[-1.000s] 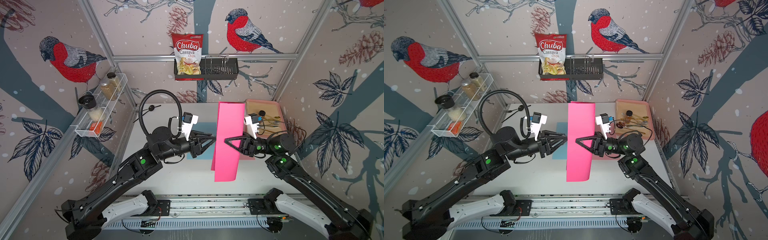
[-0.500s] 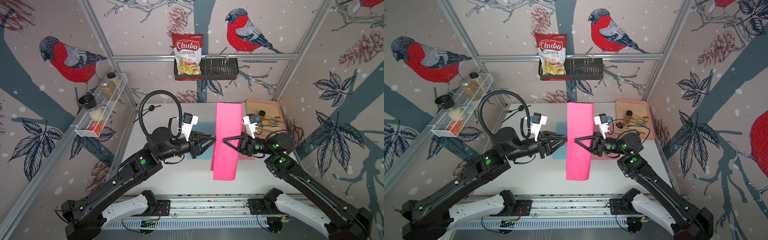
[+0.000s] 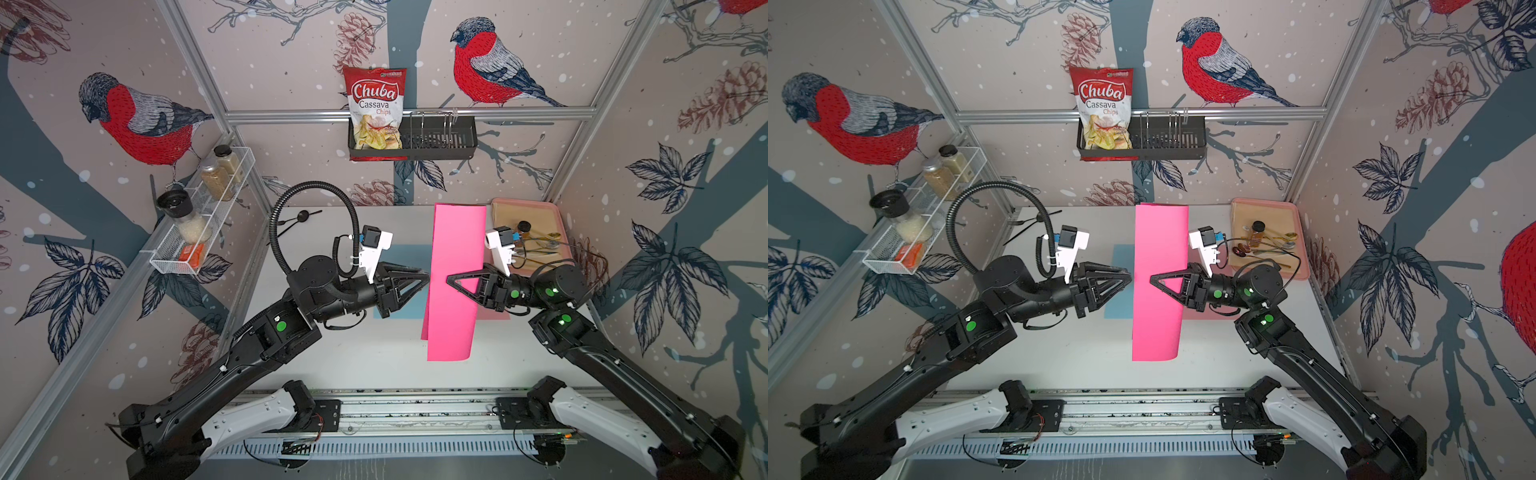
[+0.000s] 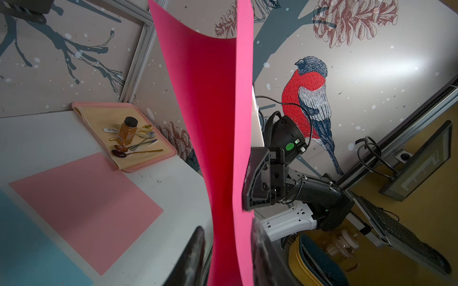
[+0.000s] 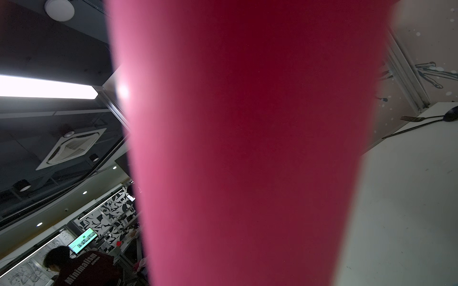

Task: Fold the rectangular paper in half along the long edge
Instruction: Fold the paper.

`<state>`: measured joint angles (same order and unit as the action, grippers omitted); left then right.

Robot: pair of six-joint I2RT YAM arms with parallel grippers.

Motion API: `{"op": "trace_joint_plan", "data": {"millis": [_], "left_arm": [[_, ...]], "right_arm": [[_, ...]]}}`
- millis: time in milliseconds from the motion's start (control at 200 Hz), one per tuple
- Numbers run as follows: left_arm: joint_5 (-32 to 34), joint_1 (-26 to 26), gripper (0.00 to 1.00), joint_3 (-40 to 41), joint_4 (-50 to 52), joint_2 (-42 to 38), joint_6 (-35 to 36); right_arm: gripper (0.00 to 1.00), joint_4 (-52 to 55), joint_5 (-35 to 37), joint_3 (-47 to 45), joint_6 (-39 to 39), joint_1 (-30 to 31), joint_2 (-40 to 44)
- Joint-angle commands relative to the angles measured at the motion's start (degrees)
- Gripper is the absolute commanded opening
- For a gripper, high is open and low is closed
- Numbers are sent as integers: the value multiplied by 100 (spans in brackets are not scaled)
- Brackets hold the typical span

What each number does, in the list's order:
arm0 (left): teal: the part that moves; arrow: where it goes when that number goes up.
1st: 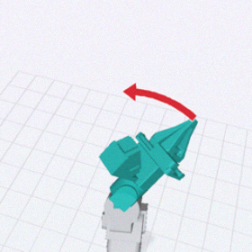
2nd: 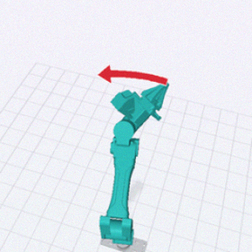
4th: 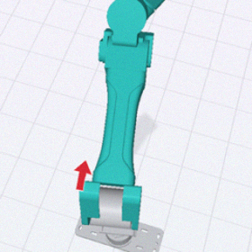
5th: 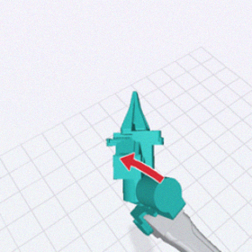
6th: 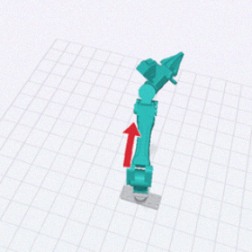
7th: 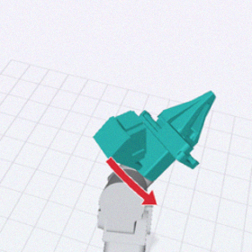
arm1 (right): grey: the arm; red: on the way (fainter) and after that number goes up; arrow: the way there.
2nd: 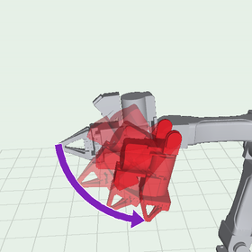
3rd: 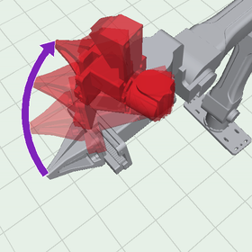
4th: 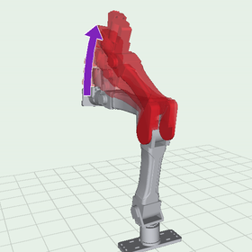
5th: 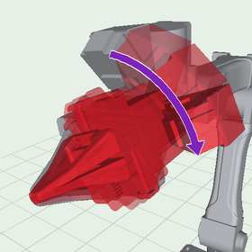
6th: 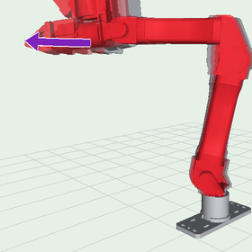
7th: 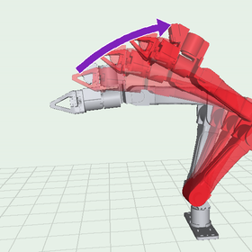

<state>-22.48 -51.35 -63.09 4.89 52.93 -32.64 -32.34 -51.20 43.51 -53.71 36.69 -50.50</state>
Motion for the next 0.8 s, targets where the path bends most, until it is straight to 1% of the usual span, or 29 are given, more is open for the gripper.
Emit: {"op": "trace_joint_plan", "data": {"millis": [0, 390, 495, 645, 715, 795], "left_arm": [[-102, -6, 34, -29, -130, 22, -34], [-349, -5, 34, -30, -387, 143, -147], [-379, -4, 28, -23, -409, 157, -143], [-398, -10, 15, -10, -427, 187, -151], [-412, -6, 14, 1, -442, 194, -147], [-407, -10, 10, 16, -437, 209, -142]], "right_arm": [[24, -168, 43, 11, 63, -4, 4], [24, -194, 49, 9, 65, -4, -52], [24, -201, 49, 3, 69, -4, -61], [24, -195, 48, 9, 69, 14, -45], [24, -181, 58, 8, 72, 17, -44], [24, -190, 65, -2, 72, 31, -39]]}}
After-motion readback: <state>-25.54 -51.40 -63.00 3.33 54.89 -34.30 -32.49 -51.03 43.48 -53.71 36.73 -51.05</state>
